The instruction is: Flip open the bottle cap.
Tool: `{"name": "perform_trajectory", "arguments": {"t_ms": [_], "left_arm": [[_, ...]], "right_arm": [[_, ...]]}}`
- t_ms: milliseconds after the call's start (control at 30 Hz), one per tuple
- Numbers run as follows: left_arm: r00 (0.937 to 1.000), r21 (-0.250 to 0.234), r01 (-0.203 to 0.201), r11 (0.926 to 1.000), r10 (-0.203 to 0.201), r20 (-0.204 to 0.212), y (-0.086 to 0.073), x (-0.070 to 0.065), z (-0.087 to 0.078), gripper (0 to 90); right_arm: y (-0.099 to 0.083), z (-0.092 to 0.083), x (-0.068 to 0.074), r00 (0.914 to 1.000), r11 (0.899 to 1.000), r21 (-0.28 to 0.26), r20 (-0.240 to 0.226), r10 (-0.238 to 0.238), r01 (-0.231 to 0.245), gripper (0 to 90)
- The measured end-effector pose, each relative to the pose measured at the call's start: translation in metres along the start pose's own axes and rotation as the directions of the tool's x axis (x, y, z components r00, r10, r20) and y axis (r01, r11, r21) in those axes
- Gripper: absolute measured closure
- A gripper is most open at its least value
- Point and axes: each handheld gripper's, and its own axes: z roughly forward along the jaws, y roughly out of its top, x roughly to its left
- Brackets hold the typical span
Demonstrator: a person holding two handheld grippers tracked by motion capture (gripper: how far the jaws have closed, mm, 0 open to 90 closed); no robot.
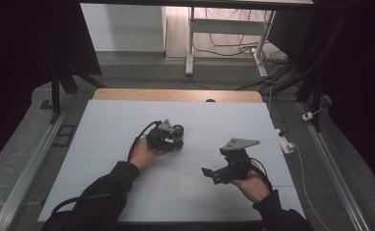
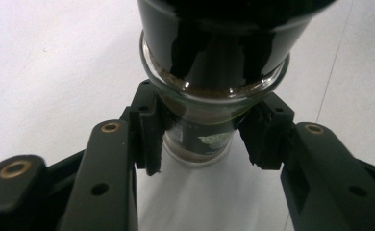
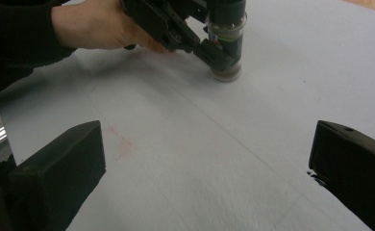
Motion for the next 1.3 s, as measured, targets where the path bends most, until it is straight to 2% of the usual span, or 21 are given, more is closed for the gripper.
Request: {"name": "perform_trajectory", "arguments": {"t_ms": [367,667,967,1300], "left_arm": [[1.0000,0.001,0.001,1.0000,-0.001,0.001,0.000,0.000,0.000,54.0],[1.0000,0.003,0.003,1.0000,-0.003,0.001,0.000,0.000,0.000,54.0],[1.0000,0.007,0.005,1.0000,-0.005,-0.001,0.001,0.000,0.000,54.0],[0.9999,0.005,0.010,0.9999,-0.010,-0.003,0.001,-0.001,0.000,54.0]], "right_arm": [[0.023,0.027,-0.001,0.9992,0.999,0.013,-0.014,-0.038,0.038,0.0],[0.034,0.050,-0.005,0.9984,0.998,0.035,-0.018,-0.053,0.054,0.0],[0.043,0.076,-0.008,0.9986,0.997,0.055,-0.010,-0.053,0.053,0.0],[0.053,0.097,-0.011,0.9989,0.997,0.057,0.005,-0.047,0.047,0.0]]}}
